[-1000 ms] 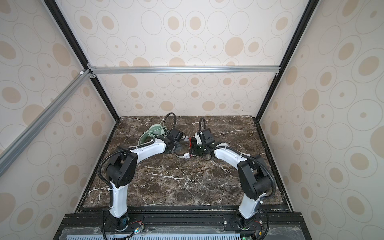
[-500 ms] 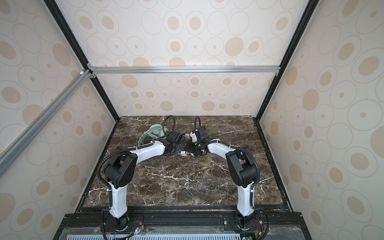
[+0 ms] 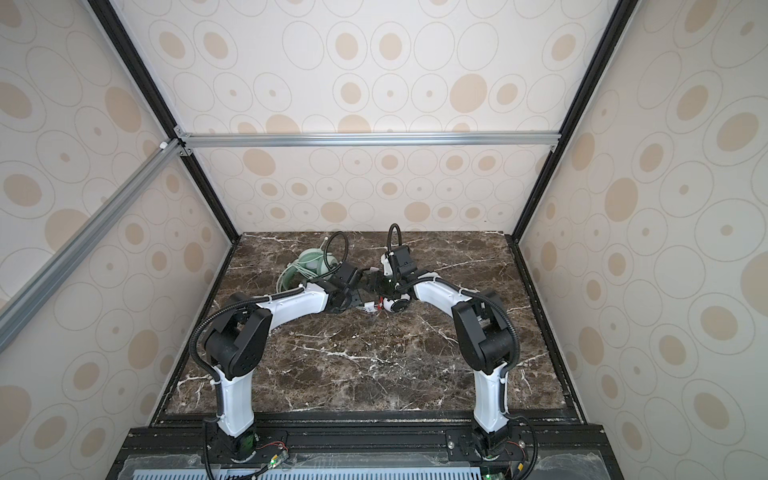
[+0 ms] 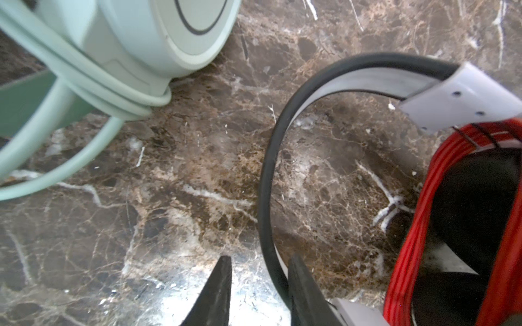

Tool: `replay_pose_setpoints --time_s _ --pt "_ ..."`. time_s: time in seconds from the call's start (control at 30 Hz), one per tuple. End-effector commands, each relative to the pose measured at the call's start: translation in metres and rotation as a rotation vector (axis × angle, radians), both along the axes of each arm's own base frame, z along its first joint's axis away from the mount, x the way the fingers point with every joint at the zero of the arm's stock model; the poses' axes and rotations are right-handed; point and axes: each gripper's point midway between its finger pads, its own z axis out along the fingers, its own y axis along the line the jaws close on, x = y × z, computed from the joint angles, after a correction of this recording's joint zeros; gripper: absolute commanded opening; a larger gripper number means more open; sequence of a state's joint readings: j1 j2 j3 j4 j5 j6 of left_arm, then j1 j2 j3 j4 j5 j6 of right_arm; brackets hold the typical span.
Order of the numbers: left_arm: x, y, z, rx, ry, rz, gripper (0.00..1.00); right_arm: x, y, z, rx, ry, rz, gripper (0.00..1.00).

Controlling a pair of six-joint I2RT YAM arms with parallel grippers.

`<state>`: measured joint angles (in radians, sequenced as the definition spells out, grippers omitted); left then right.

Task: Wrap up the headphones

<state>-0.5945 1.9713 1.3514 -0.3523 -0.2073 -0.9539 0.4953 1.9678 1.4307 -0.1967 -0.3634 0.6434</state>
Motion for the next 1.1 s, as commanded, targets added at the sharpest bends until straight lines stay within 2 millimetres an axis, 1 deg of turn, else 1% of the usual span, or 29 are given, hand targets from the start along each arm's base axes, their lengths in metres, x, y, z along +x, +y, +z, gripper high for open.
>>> replay_pose_setpoints --time_s 0.0,0.1,0.3,0.43,0.53,0.6,0.67,0.7,0.8,0.87,0.93,1.0,1.07 --pt "0.0 0.008 0.016 0.007 -0.026 0.011 0.34 0.016 -0.012 -0.001 -0.086 -0.034 -0.022 0.57" --pt "-0.002 0.01 0.019 0.006 -0.031 0.014 0.34 0.025 -0.018 0.003 -0.133 -0.059 -0.029 0.57" --pt "-0.006 0.013 0.025 0.005 -0.039 0.017 0.34 0.033 -0.028 -0.007 -0.121 -0.023 -0.047 0.57" --pt "-0.006 0.014 0.028 0.003 -0.046 0.019 0.34 0.034 -0.03 -0.011 -0.129 -0.015 -0.043 0.57" --pt "-0.006 0.015 0.032 0.003 -0.052 0.019 0.34 0.035 -0.03 -0.009 -0.134 -0.015 -0.031 0.57" --pt "-0.007 0.017 0.035 0.007 -0.06 0.021 0.34 0.037 -0.029 -0.003 -0.137 -0.021 -0.022 0.56" --pt "-0.008 0.02 0.042 0.01 -0.075 0.023 0.33 0.038 -0.03 0.009 -0.139 -0.042 -0.014 0.56" --pt "-0.009 0.021 0.048 0.01 -0.092 0.02 0.33 0.038 -0.031 0.017 -0.139 -0.058 -0.013 0.56" --pt "-0.014 0.023 0.07 0.02 -0.151 0.002 0.31 0.033 -0.038 0.049 -0.143 -0.13 -0.026 0.56" --pt "-0.017 0.018 0.088 -0.008 -0.213 -0.055 0.3 0.028 -0.048 0.07 -0.159 -0.174 -0.046 0.56" --pt "-0.023 0.014 0.108 -0.07 -0.28 -0.089 0.3 0.019 -0.059 0.09 -0.183 -0.216 -0.064 0.56" --pt "-0.033 0.018 0.125 -0.093 -0.327 -0.096 0.34 0.009 -0.072 0.108 -0.201 -0.254 -0.089 0.56" --pt "-0.043 0.027 0.142 -0.086 -0.366 -0.082 0.36 -0.003 -0.084 0.124 -0.215 -0.294 -0.114 0.57"
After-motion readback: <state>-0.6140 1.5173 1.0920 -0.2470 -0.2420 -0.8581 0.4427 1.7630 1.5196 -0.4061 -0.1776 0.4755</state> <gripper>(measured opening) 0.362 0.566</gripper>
